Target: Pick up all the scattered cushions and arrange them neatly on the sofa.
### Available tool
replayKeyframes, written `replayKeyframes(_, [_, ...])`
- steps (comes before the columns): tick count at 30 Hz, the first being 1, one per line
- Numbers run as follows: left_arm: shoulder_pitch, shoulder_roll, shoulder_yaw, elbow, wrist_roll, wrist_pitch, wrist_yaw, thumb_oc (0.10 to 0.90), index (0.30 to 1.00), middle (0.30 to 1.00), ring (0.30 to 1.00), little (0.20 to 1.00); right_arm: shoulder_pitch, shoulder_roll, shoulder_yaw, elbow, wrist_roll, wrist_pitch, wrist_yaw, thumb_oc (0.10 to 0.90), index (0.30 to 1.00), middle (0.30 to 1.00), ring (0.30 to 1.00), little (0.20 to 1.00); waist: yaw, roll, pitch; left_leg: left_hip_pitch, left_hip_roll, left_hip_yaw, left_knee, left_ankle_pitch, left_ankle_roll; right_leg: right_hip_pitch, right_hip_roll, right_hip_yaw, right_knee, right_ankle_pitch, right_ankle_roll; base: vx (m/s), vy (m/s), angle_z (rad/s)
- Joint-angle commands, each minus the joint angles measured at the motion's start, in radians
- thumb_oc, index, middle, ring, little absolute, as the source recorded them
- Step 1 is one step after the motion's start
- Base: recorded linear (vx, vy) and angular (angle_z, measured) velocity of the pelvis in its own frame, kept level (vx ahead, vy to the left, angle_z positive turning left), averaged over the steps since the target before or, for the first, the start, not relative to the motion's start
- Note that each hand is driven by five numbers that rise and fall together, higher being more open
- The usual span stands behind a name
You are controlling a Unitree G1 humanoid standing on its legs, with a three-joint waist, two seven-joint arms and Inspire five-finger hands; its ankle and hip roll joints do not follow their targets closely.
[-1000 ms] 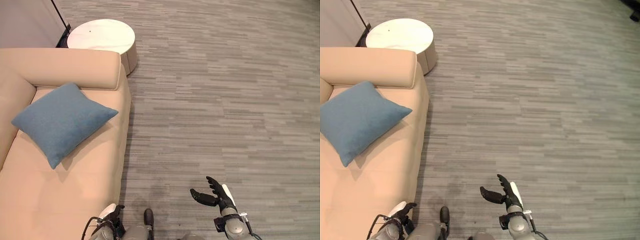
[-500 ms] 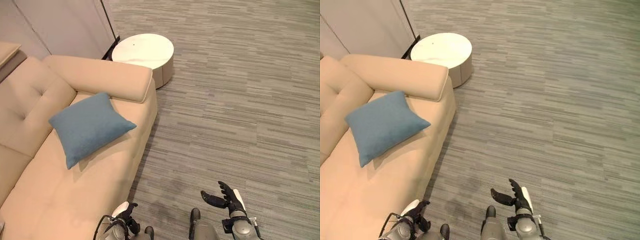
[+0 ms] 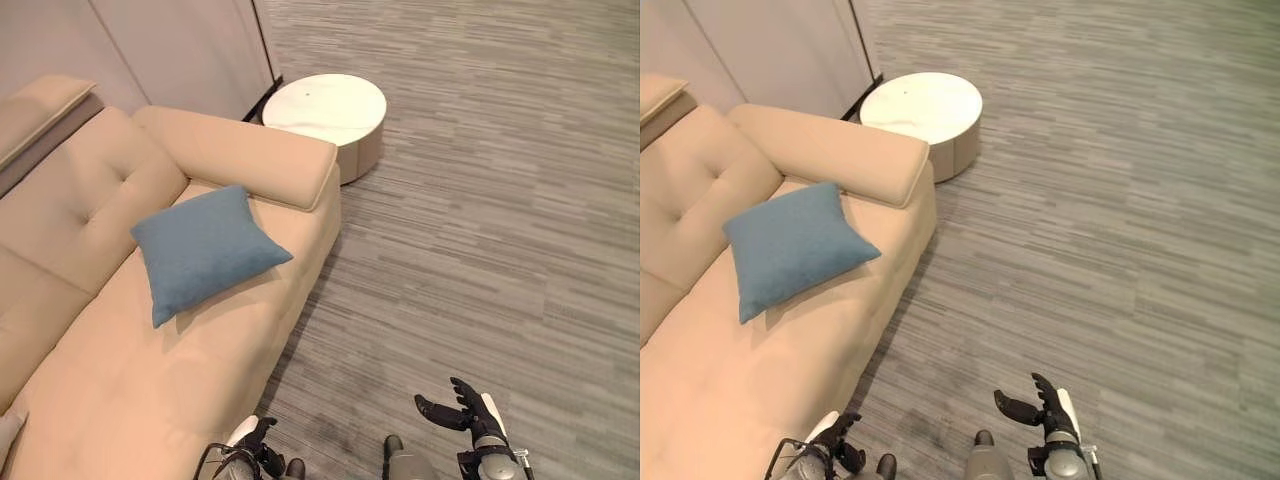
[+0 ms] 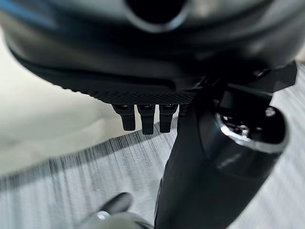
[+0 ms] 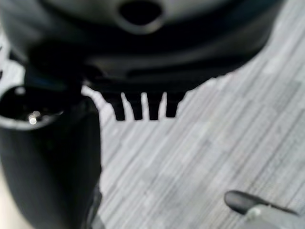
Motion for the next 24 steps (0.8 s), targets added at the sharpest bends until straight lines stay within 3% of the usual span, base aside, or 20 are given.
replayKeyframes(1, [0.015,0.064,-0.05,-0.135,-0.003,-0.022,0.022,0.8,0.9,0.9,0.9,0.9,-0.012,-0.038,-0.028,-0.061,0.03,-0.079,-0.047,0.8,0.9,0.9,0.9,0.9,0.031,-0.082,0.039,-0.025,0.02,0.209,0.277,0.08,0.121,0.077,0.016,0.038,-0.134,0.07,-0.007,0.2,-0.251,0.67])
replayKeyframes(2, [0.005,0.077,-0.07,-0.184,0.016,-0.035,0.031,0.8,0.9,0.9,0.9,0.9,-0.02,-0.041,-0.027,-0.031,0.031,-0.082,-0.061,0.8,0.9,0.9,0.9,0.9,0.045,-0.082,0.052,-0.095,0.024,0.293,0.236,0.031,0.118,0.116,0.015,0.004,-0.143,0.038,-0.013,0.28,-0.287,0.7])
replayKeyframes(4, [0.004,0.08,-0.069,-0.185,0.023,-0.037,0.033,0.8,0.9,0.9,0.9,0.9,-0.025,-0.04,-0.026,-0.025,0.032,-0.085,-0.063,0.8,0.9,0.9,0.9,0.9,0.049,-0.083,0.048,-0.117,0.0,0.321,0.161,0.02,0.123,0.127,0.014,-0.006,-0.149,0.029,-0.01,0.25,-0.1,0.83])
replayKeyframes(5, [0.017,0.08,-0.071,-0.155,0.044,-0.04,0.037,0.8,0.9,0.9,0.9,0.9,-0.031,-0.037,-0.022,-0.004,0.031,-0.088,-0.069,0.8,0.9,0.9,0.9,0.9,0.068,-0.072,0.038,-0.136,-0.058,0.354,-0.021,0.023,0.133,0.146,0.023,-0.02,-0.152,0.01,0.0,0.34,0.014,0.73])
replayKeyframes(7, [0.033,0.072,-0.065,-0.107,0.063,-0.035,0.032,0.8,0.9,0.9,0.9,0.9,-0.044,-0.031,-0.008,0.046,0.026,-0.082,-0.076,0.8,0.9,0.9,0.9,0.9,0.1,-0.048,0.021,-0.161,-0.092,0.353,-0.208,0.133,0.108,0.191,0.06,-0.015,-0.166,-0.005,0.009,0.45,0.028,0.46])
replayKeyframes(9, [0.052,0.057,-0.035,-0.009,0.071,-0.02,0.038,0.8,0.9,0.9,0.9,0.9,-0.067,-0.02,0.015,0.083,0.015,-0.077,-0.061,0.8,0.9,0.9,0.9,0.9,0.127,-0.052,0.005,-0.124,-0.121,0.32,-0.298,0.145,0.118,0.229,0.064,0.007,-0.164,-0.025,0.021,0.42,0.059,0.05])
replayKeyframes(11, [0.069,0.044,-0.019,0.071,0.081,-0.007,0.034,0.8,0.9,0.9,0.9,0.9,-0.095,-0.008,0.036,0.129,-0.006,-0.073,-0.053,0.8,0.9,0.9,0.9,0.9,0.133,-0.053,-0.018,-0.101,-0.15,0.293,-0.294,0.147,0.148,0.227,0.06,0.007,-0.097,-0.033,0.036,0.37,0.106,-0.4])
replayKeyframes(13, [0.078,0.048,-0.001,0.106,0.083,-0.001,0.034,0.8,0.9,0.9,0.9,0.9,-0.116,0.006,0.043,0.158,-0.007,-0.074,-0.044,0.8,0.9,0.9,0.9,0.9,0.128,-0.059,-0.022,-0.057,-0.159,0.295,-0.282,0.118,0.174,0.191,0.034,0.0,0.052,-0.016,0.064,0.3,0.133,-0.45])
replayKeyframes(15, [0.084,0.042,0.023,0.124,0.062,0.007,0.038,0.8,0.9,0.9,0.9,0.9,-0.142,0.013,0.04,0.188,-0.007,-0.065,-0.043,0.8,0.9,0.9,0.9,0.9,0.119,-0.051,-0.024,-0.012,-0.177,0.299,-0.271,0.083,0.207,0.148,-0.02,-0.018,0.215,0.107,0.118,0.28,0.15,-0.25])
replayKeyframes(18, [0.085,0.037,0.027,0.128,0.048,0.008,0.039,0.8,0.9,0.9,0.9,0.9,-0.154,0.03,0.033,0.21,-0.004,-0.065,-0.036,0.8,0.9,0.9,0.9,0.9,0.105,-0.014,-0.03,0.078,-0.165,0.274,-0.306,0.061,0.228,0.06,-0.058,-0.047,0.368,0.163,0.108,0.28,0.111,0.29])
replayKeyframes(21, [0.079,0.033,0.026,0.122,0.041,0.004,0.04,0.8,0.9,0.9,0.9,0.9,-0.15,0.031,0.025,0.219,0.005,-0.065,-0.037,0.8,0.9,0.9,0.9,0.9,0.09,-0.003,-0.032,0.123,-0.159,0.254,-0.331,0.055,0.223,0.031,-0.083,-0.067,0.306,0.131,0.091,0.2,-0.025,0.27])
replayKeyframes(24, [0.05,0.029,0.018,0.104,0.026,-0.013,0.052,0.8,0.9,0.9,0.9,0.9,-0.146,0.031,0.015,0.235,0.03,-0.072,-0.041,0.8,0.9,0.9,0.9,0.9,0.063,-0.003,-0.035,0.167,-0.153,0.203,-0.342,0.028,0.202,-0.011,-0.092,-0.022,0.084,0.105,0.077,0.31,-0.182,0.35])
